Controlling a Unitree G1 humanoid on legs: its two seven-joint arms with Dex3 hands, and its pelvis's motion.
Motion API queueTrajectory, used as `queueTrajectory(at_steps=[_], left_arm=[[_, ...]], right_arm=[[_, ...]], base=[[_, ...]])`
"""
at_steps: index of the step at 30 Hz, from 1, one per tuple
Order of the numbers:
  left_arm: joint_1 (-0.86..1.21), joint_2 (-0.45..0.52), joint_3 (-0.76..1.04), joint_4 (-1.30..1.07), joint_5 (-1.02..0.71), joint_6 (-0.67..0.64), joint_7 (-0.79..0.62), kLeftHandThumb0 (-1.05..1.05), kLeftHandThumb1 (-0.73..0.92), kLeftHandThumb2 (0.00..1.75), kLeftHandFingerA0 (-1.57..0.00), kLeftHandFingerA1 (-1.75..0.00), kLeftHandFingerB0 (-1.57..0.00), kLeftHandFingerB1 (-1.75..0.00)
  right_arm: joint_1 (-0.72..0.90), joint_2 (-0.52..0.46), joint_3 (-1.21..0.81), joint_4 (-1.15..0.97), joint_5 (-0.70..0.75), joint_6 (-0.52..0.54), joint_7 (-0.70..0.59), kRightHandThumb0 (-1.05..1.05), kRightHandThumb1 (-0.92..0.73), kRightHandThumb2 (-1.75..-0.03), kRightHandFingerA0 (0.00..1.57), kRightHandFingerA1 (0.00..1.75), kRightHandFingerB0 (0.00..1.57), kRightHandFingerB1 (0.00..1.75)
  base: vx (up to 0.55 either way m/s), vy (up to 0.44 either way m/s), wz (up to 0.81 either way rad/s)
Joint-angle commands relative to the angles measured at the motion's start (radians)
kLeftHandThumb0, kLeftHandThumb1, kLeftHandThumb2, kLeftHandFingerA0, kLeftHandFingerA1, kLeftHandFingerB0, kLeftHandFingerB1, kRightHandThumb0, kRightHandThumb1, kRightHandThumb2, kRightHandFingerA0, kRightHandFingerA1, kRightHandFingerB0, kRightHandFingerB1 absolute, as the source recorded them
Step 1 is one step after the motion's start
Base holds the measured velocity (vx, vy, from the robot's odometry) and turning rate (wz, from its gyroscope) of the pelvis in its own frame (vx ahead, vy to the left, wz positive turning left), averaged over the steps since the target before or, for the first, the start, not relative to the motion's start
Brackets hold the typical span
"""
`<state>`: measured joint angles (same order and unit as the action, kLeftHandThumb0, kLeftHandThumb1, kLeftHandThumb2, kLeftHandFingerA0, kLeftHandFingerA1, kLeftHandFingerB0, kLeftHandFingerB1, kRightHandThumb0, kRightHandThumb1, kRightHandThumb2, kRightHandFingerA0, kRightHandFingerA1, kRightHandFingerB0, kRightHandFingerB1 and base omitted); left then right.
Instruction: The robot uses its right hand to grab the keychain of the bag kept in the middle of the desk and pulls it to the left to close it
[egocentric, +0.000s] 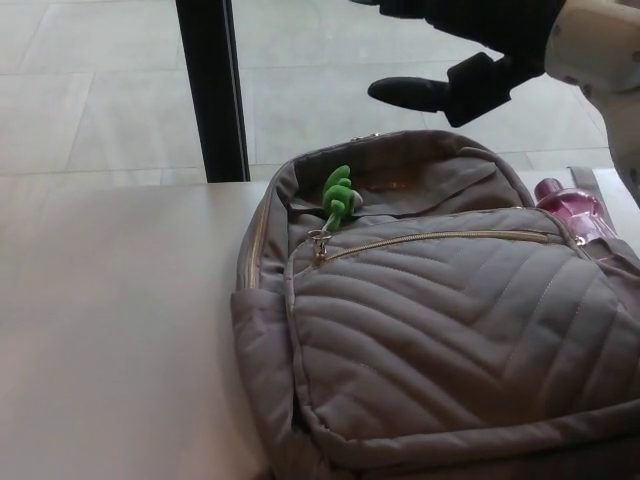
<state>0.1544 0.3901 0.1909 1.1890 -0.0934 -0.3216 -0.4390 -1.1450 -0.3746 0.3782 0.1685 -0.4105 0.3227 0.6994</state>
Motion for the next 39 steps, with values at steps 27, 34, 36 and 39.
queueTrajectory(at_steps=[27, 34, 36, 39], left_arm=[[0.236, 0.048, 0.392, -0.097, -0.287, 0.049, -0.183, -1.05, 0.82, 0.73, -0.30, -1.55, -0.22, -1.36], [0.229, 0.040, 0.346, -0.015, -0.213, 0.045, -0.125, -1.05, 0.30, 1.19, -0.61, -1.23, -0.02, -0.87], [0.223, 0.046, 0.338, -0.004, -0.199, 0.052, -0.120, -1.05, 0.31, 1.21, -0.71, -1.29, -0.11, -0.92], [0.213, 0.059, 0.311, 0.026, -0.158, 0.049, -0.099, -1.05, 0.32, 1.22, -0.67, -1.25, -0.09, -0.89]], right_arm=[[1.387, -0.677, -1.763, 0.477, 0.309, -0.583, -0.328, -0.80, -0.74, -0.63, 0.12, 0.46, 0.23, 0.33], [1.608, -0.481, -1.663, 0.665, 0.395, -0.687, -0.455, -0.77, -0.55, -0.92, 0.12, 0.51, 0.23, 0.45], [1.607, -0.450, -1.594, 0.737, 0.388, -0.719, -0.495, -0.74, -0.67, -0.61, 0.24, 0.45, 0.33, 0.31], [1.570, -0.400, -1.505, 0.830, 0.385, -0.699, -0.509, -0.78, -0.66, -0.60, 0.23, 0.47, 0.31, 0.33]], base=[[0.00, 0.000, 0.01], [0.00, 0.000, 0.00], [0.00, 0.000, 0.00], [0.00, 0.000, 0.00]])
